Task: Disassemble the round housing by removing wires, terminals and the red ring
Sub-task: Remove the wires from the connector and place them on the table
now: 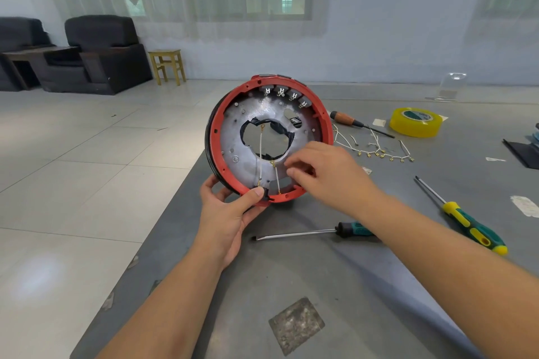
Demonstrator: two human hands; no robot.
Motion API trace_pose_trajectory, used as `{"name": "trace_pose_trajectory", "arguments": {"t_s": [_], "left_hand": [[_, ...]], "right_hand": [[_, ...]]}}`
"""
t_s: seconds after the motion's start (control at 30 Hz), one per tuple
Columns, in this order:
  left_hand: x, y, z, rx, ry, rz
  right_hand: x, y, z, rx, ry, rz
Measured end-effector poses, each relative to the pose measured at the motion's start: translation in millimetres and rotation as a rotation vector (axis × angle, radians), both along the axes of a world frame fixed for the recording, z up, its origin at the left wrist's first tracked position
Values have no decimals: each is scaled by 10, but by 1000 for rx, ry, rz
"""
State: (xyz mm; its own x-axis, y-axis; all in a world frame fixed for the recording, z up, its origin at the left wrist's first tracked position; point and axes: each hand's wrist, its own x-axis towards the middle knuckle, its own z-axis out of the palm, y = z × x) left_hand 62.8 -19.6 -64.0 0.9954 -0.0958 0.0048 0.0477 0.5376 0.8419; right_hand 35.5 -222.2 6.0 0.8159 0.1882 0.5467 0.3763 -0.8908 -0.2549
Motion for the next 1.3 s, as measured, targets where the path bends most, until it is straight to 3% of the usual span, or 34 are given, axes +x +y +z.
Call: {"name": "trace_pose_trajectory", "arguments": {"t_s": [0.17,0.53,0.7,0.87,1.07,1.3], "left_hand": [[-15,-4,19,12,6,-1],[-45,-10,48,34,2,10],[-46,-8,48,44,6,17],[-39,-5,61,58,35,28],[-67,-9,119,23,107,18],[-119,-18,182,118,147,-1]], "right_hand": [[324,150,-21,-7,69,-63],[288,316,-298,-25,-247,-184],[246,307,-288,-7,-211,-138],[243,234,-175,154,-110,-65],[150,326,-300,14,-226,-109],[165,464,-369,198,-300,-121]]}}
